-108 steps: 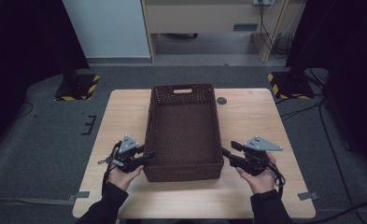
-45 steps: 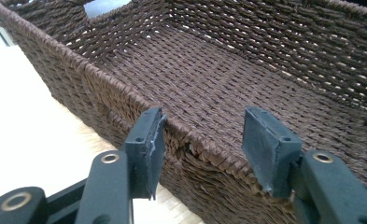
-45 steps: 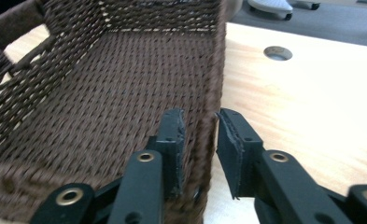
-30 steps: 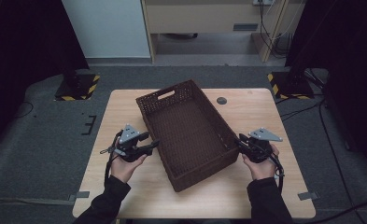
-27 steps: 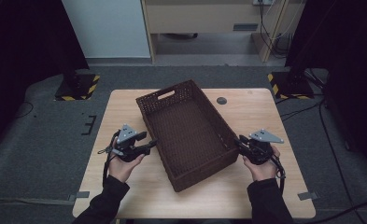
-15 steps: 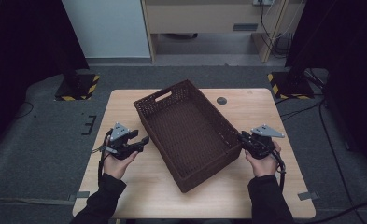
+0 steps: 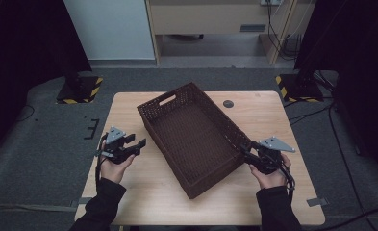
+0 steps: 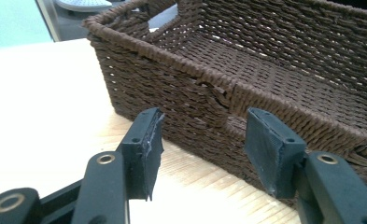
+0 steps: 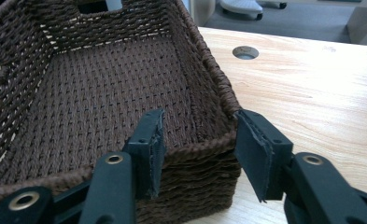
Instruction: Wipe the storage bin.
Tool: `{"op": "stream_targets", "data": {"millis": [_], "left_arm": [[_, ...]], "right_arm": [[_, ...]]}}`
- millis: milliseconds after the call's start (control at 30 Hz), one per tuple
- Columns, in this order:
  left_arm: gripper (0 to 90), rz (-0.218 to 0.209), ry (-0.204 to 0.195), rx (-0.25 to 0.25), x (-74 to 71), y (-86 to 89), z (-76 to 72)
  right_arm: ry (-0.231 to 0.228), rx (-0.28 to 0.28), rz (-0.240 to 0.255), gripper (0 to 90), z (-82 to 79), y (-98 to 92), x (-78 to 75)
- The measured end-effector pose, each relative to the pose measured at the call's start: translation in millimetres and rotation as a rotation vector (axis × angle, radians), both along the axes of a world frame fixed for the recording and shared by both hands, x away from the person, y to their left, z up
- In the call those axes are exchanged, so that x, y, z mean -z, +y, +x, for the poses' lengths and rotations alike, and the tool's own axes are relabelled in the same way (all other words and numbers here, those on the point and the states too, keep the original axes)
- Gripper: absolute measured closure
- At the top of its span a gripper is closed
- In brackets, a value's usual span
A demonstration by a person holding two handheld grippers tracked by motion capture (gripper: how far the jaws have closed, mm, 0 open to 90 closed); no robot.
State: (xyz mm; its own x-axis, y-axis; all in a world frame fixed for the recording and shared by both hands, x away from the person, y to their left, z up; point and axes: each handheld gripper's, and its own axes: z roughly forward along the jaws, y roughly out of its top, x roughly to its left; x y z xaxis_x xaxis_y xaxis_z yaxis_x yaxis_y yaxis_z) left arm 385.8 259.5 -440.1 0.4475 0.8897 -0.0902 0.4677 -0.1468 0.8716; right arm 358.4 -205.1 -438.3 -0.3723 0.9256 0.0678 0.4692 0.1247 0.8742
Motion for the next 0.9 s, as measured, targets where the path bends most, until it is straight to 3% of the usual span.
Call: {"op": "stream_targets", "data": {"millis": [200, 467, 600, 700, 900], "left_arm": [[44.1, -0.001, 0.001, -0.005, 0.9, 1.3, 1.0], [42.2, -0.001, 0.002, -0.003, 1.9, 2.0, 2.6], [41.6, -0.008, -0.003, -0.014, 1.4, 5.0, 3.5], [41.1, -0.013, -0.005, -0.020, 0.8, 7.1, 3.7], [40.5, -0.008, -0.009, -0.032, 1.4, 10.8, 7.6]], "right_arm": [[-0.007, 0.023, 0.003, 54.5, 4.4, -0.8, 2.4], [-0.020, 0.060, -0.024, 51.9, 24.8, -5.2, 4.7], [-0.026, 0.056, 0.003, 49.2, 20.2, -2.8, 2.0], [-0.011, 0.076, -0.024, 48.9, 20.8, 2.2, 6.5], [-0.030, 0.083, -0.043, 52.6, 34.3, -5.4, 8.7]]}}
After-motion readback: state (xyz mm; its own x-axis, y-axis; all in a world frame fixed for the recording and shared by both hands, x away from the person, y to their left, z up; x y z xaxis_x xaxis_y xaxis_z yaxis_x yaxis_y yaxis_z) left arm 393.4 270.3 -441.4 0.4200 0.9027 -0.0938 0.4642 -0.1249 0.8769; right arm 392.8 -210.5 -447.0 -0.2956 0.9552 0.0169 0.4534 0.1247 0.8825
